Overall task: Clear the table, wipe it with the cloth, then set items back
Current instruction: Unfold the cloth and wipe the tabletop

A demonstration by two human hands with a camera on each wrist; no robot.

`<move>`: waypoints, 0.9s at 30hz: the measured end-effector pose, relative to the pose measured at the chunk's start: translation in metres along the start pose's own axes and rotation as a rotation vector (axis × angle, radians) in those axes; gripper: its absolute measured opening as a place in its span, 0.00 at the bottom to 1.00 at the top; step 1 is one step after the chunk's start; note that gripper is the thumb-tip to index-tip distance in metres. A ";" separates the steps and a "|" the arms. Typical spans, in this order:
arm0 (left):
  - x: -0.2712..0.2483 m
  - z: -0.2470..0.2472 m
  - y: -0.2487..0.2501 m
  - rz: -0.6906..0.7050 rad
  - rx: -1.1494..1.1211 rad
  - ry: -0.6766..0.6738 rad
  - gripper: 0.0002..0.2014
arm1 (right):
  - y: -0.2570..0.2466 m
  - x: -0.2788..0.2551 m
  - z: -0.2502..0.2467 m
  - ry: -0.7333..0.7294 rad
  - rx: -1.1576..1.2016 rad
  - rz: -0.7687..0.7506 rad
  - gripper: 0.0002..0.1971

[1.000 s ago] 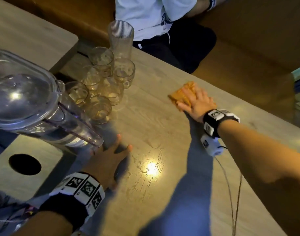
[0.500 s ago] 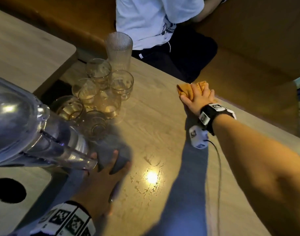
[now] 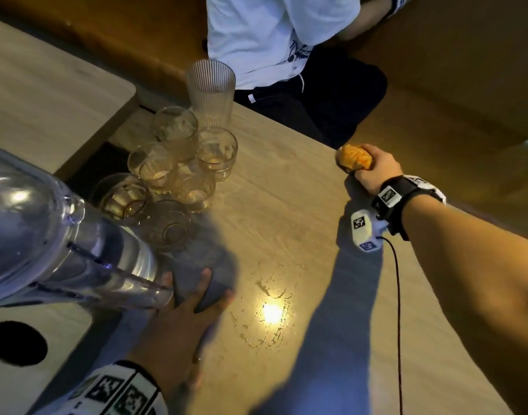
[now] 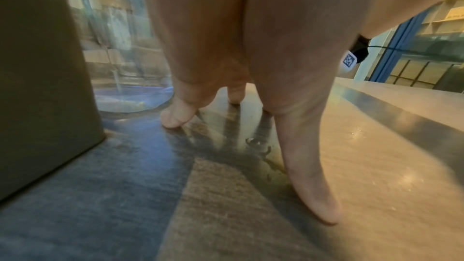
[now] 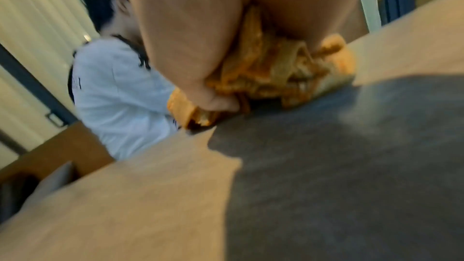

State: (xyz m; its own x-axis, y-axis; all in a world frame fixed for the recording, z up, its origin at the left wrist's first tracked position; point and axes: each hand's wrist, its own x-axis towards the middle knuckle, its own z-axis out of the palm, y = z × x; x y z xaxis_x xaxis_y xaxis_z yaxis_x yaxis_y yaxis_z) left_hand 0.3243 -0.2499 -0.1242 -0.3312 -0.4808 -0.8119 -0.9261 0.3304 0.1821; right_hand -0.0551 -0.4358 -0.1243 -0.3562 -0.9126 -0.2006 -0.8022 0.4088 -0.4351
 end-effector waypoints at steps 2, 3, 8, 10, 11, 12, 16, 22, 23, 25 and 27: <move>0.000 0.001 -0.002 0.001 0.027 0.008 0.63 | -0.008 -0.003 0.010 -0.104 -0.016 -0.107 0.34; 0.001 0.002 -0.002 -0.003 0.049 0.010 0.63 | -0.010 -0.009 0.017 -0.141 0.001 -0.183 0.35; -0.002 -0.001 0.000 -0.002 0.159 0.046 0.63 | -0.008 -0.068 0.048 -0.276 0.162 -0.293 0.37; -0.006 -0.002 0.001 0.008 0.158 0.071 0.61 | -0.011 -0.107 0.060 -0.347 0.184 -0.347 0.35; -0.008 -0.003 0.002 0.012 0.145 0.087 0.61 | -0.012 -0.126 0.068 -0.370 0.185 -0.383 0.35; -0.011 -0.003 0.003 0.019 0.135 0.109 0.61 | -0.011 -0.147 0.074 -0.382 0.177 -0.414 0.36; -0.015 -0.002 0.004 0.031 0.056 0.118 0.62 | -0.007 -0.242 0.099 -0.413 0.207 -0.487 0.37; -0.040 0.036 -0.014 0.048 -0.012 0.301 0.57 | -0.003 -0.349 0.110 -0.543 0.179 -0.552 0.33; -0.048 0.048 -0.019 0.051 0.001 0.306 0.57 | -0.006 -0.356 0.102 -0.560 0.209 -0.546 0.32; -0.062 0.071 -0.030 0.035 0.024 0.235 0.59 | -0.013 -0.353 0.083 -0.458 0.384 -0.446 0.29; -0.070 0.089 -0.040 0.014 0.068 0.133 0.62 | -0.014 -0.319 0.067 -0.149 0.520 -0.299 0.28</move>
State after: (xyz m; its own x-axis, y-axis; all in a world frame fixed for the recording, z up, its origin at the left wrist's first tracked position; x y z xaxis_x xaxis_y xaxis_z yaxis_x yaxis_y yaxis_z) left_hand 0.4003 -0.1573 -0.1244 -0.3696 -0.5779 -0.7276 -0.9081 0.3905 0.1511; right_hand 0.1022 -0.1501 -0.1127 -0.0516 -0.9928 -0.1079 -0.5049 0.1191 -0.8549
